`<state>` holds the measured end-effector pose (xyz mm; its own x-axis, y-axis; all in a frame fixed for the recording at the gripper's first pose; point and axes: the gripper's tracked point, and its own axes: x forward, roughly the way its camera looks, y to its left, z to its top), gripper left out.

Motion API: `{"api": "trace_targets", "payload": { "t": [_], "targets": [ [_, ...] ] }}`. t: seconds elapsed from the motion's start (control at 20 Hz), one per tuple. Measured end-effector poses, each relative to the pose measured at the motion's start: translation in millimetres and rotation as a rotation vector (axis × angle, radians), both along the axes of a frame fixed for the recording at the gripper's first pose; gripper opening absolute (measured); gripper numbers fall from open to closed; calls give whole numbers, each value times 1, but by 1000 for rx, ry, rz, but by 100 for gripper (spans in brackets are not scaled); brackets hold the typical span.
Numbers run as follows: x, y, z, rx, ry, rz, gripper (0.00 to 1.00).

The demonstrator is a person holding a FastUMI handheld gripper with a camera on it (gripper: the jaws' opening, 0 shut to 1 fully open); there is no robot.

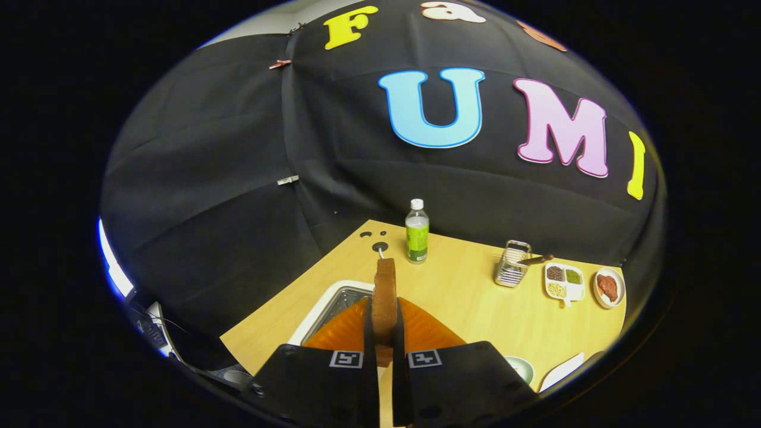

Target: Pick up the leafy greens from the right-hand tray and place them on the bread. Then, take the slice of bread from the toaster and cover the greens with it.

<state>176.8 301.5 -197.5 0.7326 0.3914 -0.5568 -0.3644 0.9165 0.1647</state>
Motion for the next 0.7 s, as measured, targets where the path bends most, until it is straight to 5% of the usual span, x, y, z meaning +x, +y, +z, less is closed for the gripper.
{"api": "trace_targets", "payload": {
  "t": [0.7],
  "targets": [
    [-46,-140,-87,67,242,-239,13]
  ]
}}
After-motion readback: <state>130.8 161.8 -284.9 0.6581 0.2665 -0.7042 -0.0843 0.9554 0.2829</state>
